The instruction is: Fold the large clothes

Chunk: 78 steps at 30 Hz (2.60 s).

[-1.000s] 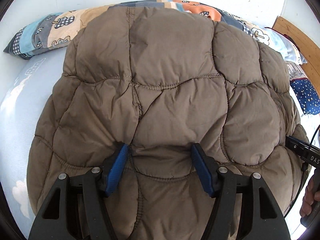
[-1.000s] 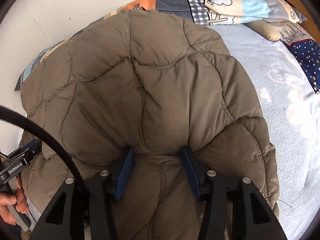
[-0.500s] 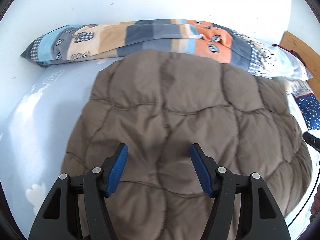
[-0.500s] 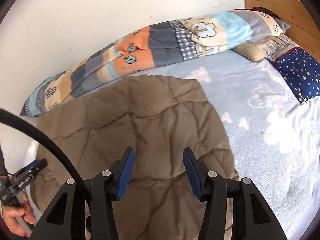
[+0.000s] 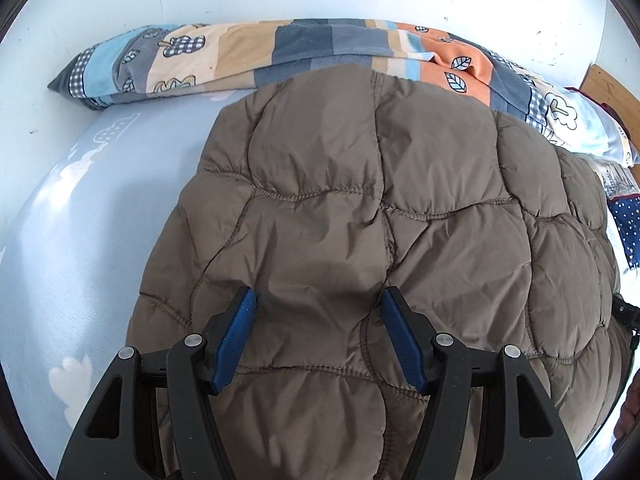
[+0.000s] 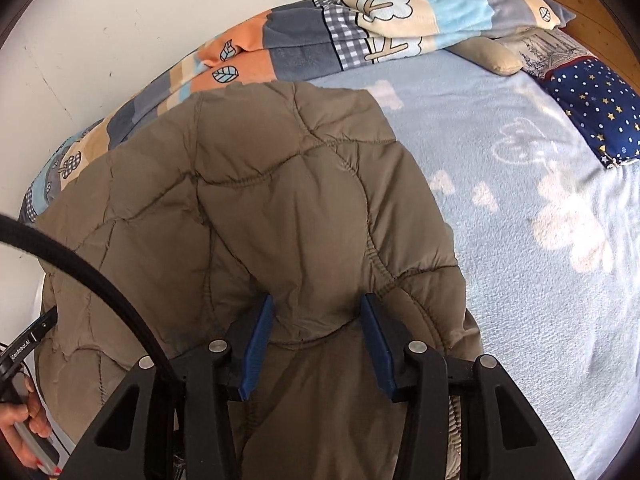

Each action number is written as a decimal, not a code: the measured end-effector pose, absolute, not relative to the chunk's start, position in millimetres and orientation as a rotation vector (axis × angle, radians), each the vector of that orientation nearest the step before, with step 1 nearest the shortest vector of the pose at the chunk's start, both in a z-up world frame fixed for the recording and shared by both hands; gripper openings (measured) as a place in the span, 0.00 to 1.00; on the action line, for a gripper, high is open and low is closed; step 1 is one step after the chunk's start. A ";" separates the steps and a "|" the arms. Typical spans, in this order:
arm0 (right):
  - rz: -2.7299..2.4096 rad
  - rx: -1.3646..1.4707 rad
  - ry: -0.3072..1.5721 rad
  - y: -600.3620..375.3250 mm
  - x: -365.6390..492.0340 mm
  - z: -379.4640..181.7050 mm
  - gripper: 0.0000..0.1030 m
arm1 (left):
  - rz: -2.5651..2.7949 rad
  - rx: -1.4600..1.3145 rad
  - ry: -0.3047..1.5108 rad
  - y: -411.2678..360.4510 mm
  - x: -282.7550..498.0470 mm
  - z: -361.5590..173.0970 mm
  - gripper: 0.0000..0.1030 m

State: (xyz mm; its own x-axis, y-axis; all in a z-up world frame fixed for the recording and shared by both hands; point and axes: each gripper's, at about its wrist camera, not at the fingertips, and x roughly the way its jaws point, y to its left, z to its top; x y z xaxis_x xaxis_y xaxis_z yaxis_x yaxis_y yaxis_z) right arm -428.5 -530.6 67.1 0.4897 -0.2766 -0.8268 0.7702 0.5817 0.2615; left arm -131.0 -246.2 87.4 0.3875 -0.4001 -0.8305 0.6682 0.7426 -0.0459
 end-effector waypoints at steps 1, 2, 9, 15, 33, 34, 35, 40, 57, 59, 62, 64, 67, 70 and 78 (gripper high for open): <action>-0.697 0.695 0.826 -530.8 -428.8 65.3 0.48 | -0.699 0.324 0.961 -246.8 -129.5 85.6 0.65; -0.695 0.703 0.826 -530.5 -428.6 63.1 0.48 | -0.702 0.326 0.968 -247.2 -127.7 83.6 0.67; -0.690 0.698 0.845 -528.6 -427.0 69.7 0.47 | -0.718 0.268 0.999 -237.2 -116.3 94.6 0.66; -0.700 0.723 0.743 -534.9 -448.0 104.1 0.47 | -0.637 0.146 0.955 -188.6 -80.1 122.3 0.65; -0.709 0.686 0.915 -535.2 -429.4 57.5 0.28 | -0.582 0.311 1.047 -201.0 -81.2 70.9 0.60; -0.706 0.688 0.914 -535.8 -430.2 60.6 0.28 | -0.587 0.309 1.034 -200.7 -83.5 78.2 0.60; -0.698 0.690 0.905 -534.4 -431.3 65.7 0.28 | -0.594 0.304 1.022 -201.0 -86.2 84.5 0.60; -0.623 0.667 0.821 -510.9 -431.7 103.7 0.28 | -0.643 0.268 0.962 -203.3 -107.1 119.1 0.60; -0.476 0.669 0.889 -476.9 -405.6 86.1 0.28 | -0.671 0.347 0.968 -212.9 -109.2 117.4 0.65; -0.453 0.703 0.844 -481.9 -417.7 98.5 0.28 | -0.676 0.288 0.957 -196.8 -100.2 131.7 0.65; -0.469 0.707 0.772 -489.1 -438.9 115.2 0.28 | -0.644 0.259 0.941 -173.4 -85.8 142.1 0.65; -0.507 0.705 0.750 -496.0 -455.1 122.2 0.28 | -0.612 0.235 0.958 -157.5 -74.4 139.9 0.65; -0.577 0.734 0.737 -515.1 -481.6 122.2 0.28 | -0.578 0.209 1.005 -142.0 -61.3 129.7 0.64; -0.597 0.798 0.741 -526.3 -499.1 111.4 0.28 | -0.583 0.190 1.045 -141.7 -58.9 120.5 0.63; -0.544 0.735 0.863 -507.7 -465.8 88.6 0.28 | -0.697 0.336 1.091 -195.0 -98.4 82.7 0.60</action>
